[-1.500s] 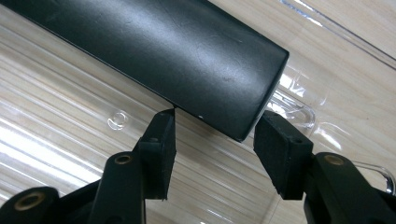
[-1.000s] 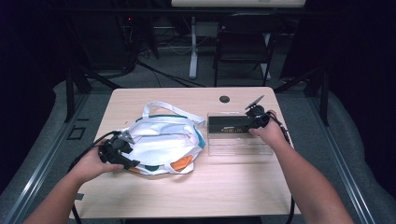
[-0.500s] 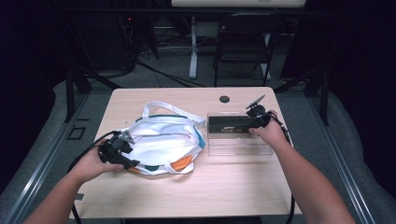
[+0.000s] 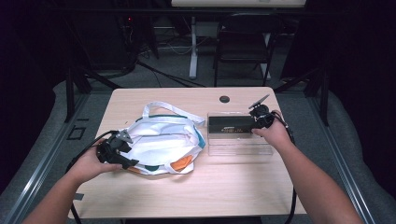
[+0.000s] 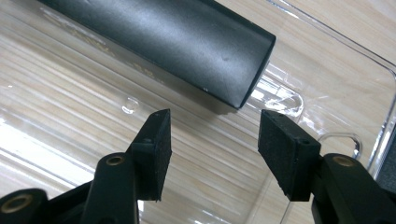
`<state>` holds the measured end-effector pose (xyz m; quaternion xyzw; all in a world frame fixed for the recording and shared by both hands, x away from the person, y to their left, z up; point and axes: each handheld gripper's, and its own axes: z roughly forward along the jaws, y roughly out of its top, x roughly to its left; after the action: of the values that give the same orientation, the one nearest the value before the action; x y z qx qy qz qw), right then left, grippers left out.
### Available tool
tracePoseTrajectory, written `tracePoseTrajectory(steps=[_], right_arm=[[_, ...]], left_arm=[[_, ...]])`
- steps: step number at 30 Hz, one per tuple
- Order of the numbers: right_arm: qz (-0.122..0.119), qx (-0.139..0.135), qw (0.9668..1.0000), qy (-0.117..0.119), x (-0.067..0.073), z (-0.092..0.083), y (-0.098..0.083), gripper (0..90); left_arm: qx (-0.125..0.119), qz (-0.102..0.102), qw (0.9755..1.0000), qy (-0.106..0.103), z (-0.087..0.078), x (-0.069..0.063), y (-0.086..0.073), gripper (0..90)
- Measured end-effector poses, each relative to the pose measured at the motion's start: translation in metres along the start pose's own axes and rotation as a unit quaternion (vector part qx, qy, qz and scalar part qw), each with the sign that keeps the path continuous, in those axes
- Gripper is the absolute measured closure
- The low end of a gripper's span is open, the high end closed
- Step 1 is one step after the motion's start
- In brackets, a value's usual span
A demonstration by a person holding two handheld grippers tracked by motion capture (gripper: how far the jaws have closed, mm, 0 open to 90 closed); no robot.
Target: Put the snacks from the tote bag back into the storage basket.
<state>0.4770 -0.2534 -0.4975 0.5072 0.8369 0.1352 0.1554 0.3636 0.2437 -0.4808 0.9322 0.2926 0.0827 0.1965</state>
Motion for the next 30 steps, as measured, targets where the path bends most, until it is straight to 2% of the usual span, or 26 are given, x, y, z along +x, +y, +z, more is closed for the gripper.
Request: tracePoseTrajectory(steps=[3, 5, 9, 16, 19, 21, 26, 30], right_arm=[[0.002, -0.013, 0.9999, 0.003, 0.002, -0.005, -0.003, 44.1], [-0.009, -0.007, 0.9999, 0.008, 0.003, -0.011, -0.004, 43.9], [-0.02, -0.015, 0.9996, 0.014, 0.008, -0.018, -0.006, 43.3], [-0.033, -0.044, 0.998, 0.031, 0.025, -0.028, -0.011, 43.3], [-0.047, -0.048, 0.9969, 0.04, 0.032, -0.033, -0.014, 43.2], [-0.048, -0.057, 0.996, 0.049, 0.038, -0.036, -0.015, 43.2], [-0.072, -0.079, 0.9931, 0.049, 0.053, -0.049, -0.02, 43.3], [-0.078, -0.094, 0.99, 0.071, 0.066, -0.056, -0.025, 43.3]], left_arm=[[0.0, -0.001, 1.0, 0.002, -0.001, -0.001, 0.001, 37.6], [0.0, -0.002, 1.0, 0.003, -0.002, -0.001, 0.001, 38.0], [-0.002, -0.006, 1.0, 0.007, -0.004, -0.001, 0.002, 38.2], [-0.001, -0.015, 0.9998, 0.009, -0.004, 0.001, 0.003, 39.3], [0.0, -0.019, 0.9997, 0.013, -0.003, 0.001, 0.002, 39.5], [-0.002, -0.022, 0.9997, 0.013, -0.003, 0.002, 0.002, 39.9], [-0.004, -0.033, 0.9993, 0.016, -0.003, 0.001, 0.002, 40.5], [-0.004, -0.036, 0.9992, 0.016, -0.002, -0.001, 0.002, 40.6]])
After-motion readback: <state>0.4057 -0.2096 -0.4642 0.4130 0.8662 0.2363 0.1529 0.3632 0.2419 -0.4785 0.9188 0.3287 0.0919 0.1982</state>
